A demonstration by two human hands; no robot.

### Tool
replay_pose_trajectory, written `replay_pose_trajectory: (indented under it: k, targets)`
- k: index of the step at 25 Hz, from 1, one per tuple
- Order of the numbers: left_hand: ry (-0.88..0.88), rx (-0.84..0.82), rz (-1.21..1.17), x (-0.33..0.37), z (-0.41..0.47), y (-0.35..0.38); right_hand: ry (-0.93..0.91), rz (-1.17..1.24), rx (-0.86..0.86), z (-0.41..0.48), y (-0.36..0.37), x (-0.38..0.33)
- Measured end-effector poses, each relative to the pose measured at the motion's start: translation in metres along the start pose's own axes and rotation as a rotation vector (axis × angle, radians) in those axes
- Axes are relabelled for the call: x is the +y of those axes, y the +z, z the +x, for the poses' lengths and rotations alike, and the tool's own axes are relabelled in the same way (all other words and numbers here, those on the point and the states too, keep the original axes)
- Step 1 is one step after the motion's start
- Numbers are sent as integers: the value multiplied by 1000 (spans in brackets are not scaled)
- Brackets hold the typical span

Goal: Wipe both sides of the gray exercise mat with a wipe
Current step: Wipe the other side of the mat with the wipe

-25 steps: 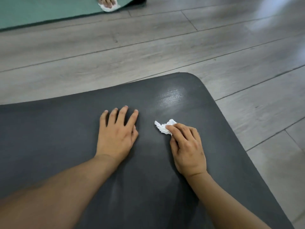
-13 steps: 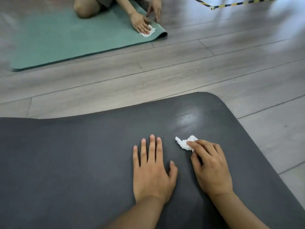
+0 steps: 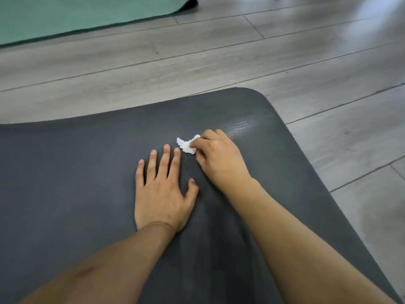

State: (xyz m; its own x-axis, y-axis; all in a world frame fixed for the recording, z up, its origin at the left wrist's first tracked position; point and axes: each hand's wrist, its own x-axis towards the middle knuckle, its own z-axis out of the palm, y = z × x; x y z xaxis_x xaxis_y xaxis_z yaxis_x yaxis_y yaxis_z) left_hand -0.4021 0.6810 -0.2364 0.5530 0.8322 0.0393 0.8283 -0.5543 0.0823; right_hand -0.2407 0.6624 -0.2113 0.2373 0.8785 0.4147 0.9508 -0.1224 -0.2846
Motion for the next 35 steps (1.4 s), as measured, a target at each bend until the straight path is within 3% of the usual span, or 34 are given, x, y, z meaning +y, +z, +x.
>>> replay_pose_trajectory:
  k: [2,6,7,9,12,14,15,18,20,22,24,26,28,29,33,35]
  targets:
    - [-5,4,4,-1,0,-1,9,-125,-38,4,0,29]
    - [-7,16,11,2,1,-1,644,-286,23,-4,-49,125]
    - [-10,15,14,2,1,-1,732,-284,50,-7,-50,128]
    - [-7,18,14,3,0,0,656,-198,103,-11,-33,84]
    - [-3,25,21,0,1,1,156,36,0,-29,2,-4]
    - [2,22,15,2,1,-1,-27,30,-42,-33,-1,10]
    - [-2,16,18,2,1,-1,19,-38,0,-30,-8,35]
    - [-10,16,22,1,1,0,538,-239,108,-26,-34,106]
    - [-7,13,24,1,1,0,701,-237,151,-31,-40,117]
    - [-10,8,23,2,2,-1,662,-165,215,-33,-33,89]
    - [-12,10,19,2,2,-1,396,-13,239,-40,-16,42]
    - [-9,16,14,1,1,-1,104,116,93,-52,-5,1]
    - [-8,15,21,1,0,-2,-30,94,3,-53,-10,15]
    - [-6,14,22,1,1,-2,20,39,27,-51,-18,40]
    - [-16,16,23,2,1,-2,671,-187,162,-46,-53,111]
    - [-17,7,24,2,1,-4,625,-139,197,-44,-37,77]
